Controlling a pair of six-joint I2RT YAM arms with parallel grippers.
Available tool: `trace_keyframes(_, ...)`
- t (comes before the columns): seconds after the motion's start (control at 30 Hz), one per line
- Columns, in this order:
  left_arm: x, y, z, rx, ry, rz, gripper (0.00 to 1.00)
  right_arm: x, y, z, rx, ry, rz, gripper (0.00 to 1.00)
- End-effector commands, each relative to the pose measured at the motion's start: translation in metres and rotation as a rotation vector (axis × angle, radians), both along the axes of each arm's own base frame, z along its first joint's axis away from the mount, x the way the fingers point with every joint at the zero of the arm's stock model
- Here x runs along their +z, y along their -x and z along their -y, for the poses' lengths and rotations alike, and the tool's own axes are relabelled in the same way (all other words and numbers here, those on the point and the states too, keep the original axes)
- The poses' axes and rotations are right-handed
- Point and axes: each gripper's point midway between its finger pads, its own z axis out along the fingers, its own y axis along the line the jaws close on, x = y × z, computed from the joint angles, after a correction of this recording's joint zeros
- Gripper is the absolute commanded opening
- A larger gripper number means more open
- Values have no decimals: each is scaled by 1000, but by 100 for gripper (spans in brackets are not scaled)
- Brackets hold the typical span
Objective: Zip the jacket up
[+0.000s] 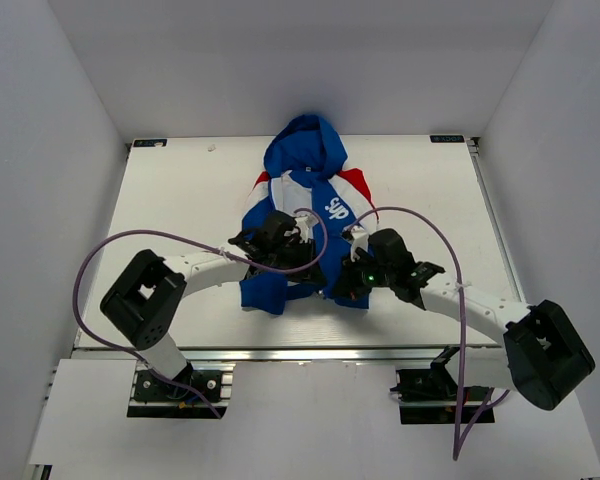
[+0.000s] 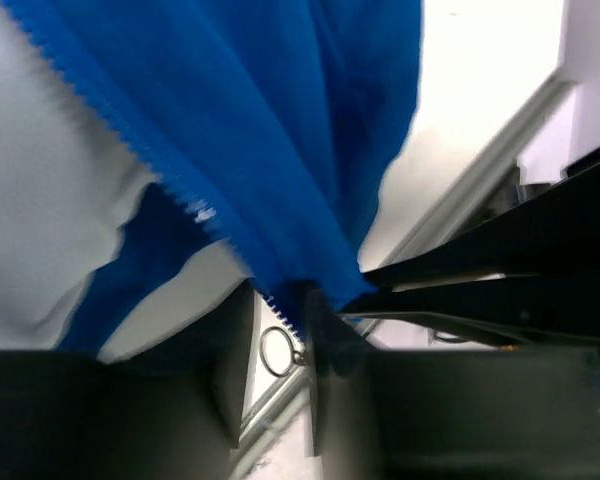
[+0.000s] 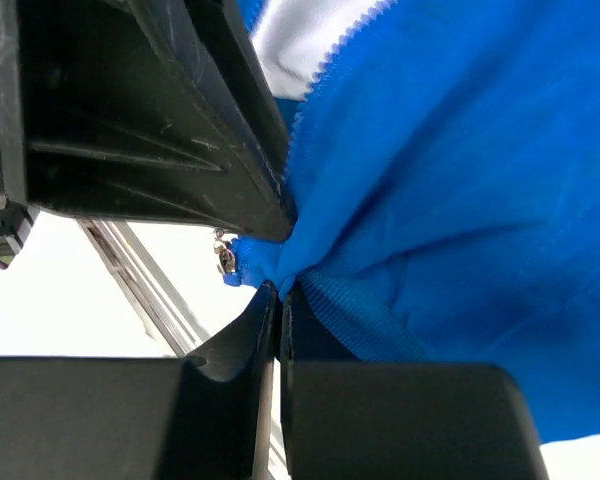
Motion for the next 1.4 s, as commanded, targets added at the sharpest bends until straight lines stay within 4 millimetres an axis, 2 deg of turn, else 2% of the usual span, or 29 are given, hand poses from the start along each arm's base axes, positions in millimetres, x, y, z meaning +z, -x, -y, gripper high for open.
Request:
trace_keyframes(0.0, 32, -2, 24, -74, 144, 50, 28, 14, 1, -2, 18, -67, 23, 0)
trace_keyframes(0.07, 32, 0, 25, -75, 160, 36, 19, 11, 1, 2, 7, -62, 13, 0)
trace_keyframes(0.27, 39, 4, 33, -112, 223, 43, 20, 9, 5, 9, 18, -82, 0, 0)
trace_keyframes(0.37, 42, 8, 36, -143, 255, 40, 0, 12, 6, 8, 26, -111, -8, 0)
trace_keyframes(0.4, 42, 8, 36, -145, 260, 37, 0, 12, 6, 7, 19, -118, -25, 0)
trace_keyframes(0.43, 45, 9, 37, -153, 270, 44, 0, 14, 3, 9, 12, -130, -30, 5)
trace_keyframes(0.47, 45, 10, 37, -153, 274, 44, 0, 16, 5, 7, 27, -152, -42, 20)
trace_keyframes(0.53, 50, 10, 36, -151, 289, 63, 0, 19, 7, 9, 36, -187, -74, 33)
trace_keyframes(0.57, 50, 10, 35, -150, 290, 65, 0, 21, 5, 9, 33, -207, -70, 45)
trace_keyframes(0.73, 54, 12, 33, -146, 301, 77, 0, 32, 8, 14, 38, -306, -136, 58)
trace_keyframes(0.83, 56, 16, 33, -150, 335, 80, 0, 36, 7, 16, 41, -348, -147, 60)
trace_keyframes(1.03, 65, 22, 34, -162, 388, 94, 0, 29, 10, 22, 26, -370, -202, 64)
trace_keyframes(1.1, 70, 21, 34, -159, 410, 101, 0, 27, 11, 22, 33, -373, -221, 65)
trace_keyframes(1.37, 71, 24, 34, -153, 442, 88, 0, 23, 13, 18, 66, -401, -266, 65)
